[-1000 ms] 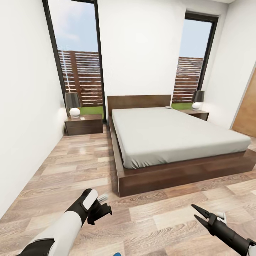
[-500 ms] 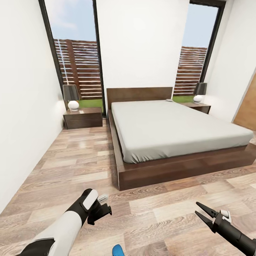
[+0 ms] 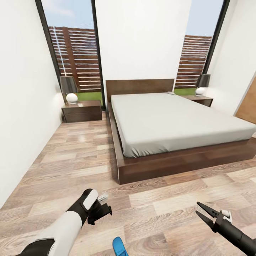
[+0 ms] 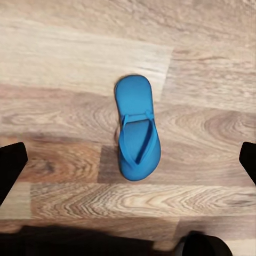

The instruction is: In the bedroom, move the book from the bed onto either nightstand, and place the two sandals side by side next to the bed.

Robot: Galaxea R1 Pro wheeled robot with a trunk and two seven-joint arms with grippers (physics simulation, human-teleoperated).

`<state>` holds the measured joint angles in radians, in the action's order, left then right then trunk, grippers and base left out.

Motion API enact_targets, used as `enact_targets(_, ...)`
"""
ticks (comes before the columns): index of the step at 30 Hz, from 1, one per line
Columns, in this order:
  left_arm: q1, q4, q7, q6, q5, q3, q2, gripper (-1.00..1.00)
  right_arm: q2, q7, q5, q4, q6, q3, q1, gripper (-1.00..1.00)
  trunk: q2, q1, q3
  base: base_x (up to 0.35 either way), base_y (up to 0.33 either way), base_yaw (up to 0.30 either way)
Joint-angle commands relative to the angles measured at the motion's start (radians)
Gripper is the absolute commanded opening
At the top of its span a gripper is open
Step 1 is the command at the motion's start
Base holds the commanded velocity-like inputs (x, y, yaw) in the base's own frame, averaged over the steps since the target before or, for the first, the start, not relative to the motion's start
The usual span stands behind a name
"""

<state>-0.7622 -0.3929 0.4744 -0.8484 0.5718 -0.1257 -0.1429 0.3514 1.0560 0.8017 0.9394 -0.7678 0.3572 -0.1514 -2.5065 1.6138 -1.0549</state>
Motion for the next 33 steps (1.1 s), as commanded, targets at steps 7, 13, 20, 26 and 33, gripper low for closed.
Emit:
enact_targets(7, -0.001, -0.005, 0.008, 0.001, 0.011, -0.003, -0.006, 1.0, 0.0, 0.001, 0.002, 0.0, -0.005, 0.0, 0.0, 1.0, -0.002, 0.003, -0.028, 0.0, 0.0, 0.0)
enact_targets(13, -0.004, -0.008, 0.001, 0.021, 0.011, -0.003, -0.018, 1.0, 0.0, 0.001, 0.002, 0.0, -0.005, 0.0, 0.0, 1.0, -0.004, 0.006, -0.051, 0.0, 0.0, 0.0)
enact_targets(20, -0.019, -0.025, -0.004, 0.031, 0.012, -0.003, -0.021, 1.0, 0.0, 0.0, 0.002, 0.001, -0.005, 0.0, 0.0, 1.0, -0.005, 0.009, -0.078, 0.0, 0.0, 0.0)
enact_targets(26, -0.025, -0.069, -0.005, 0.032, 0.013, -0.003, -0.021, 1.0, 0.0, 0.0, 0.002, 0.0, -0.005, 0.0, 0.0, 1.0, -0.007, 0.011, -0.102, 0.0, 0.0, 0.0)
enact_targets(33, -0.028, -0.104, -0.005, 0.032, 0.013, -0.003, -0.022, 1.0, 0.0, -0.001, 0.001, 0.001, -0.004, 0.0, 0.0, 1.0, -0.008, 0.015, -0.129, 0.0, 0.0, 0.0)
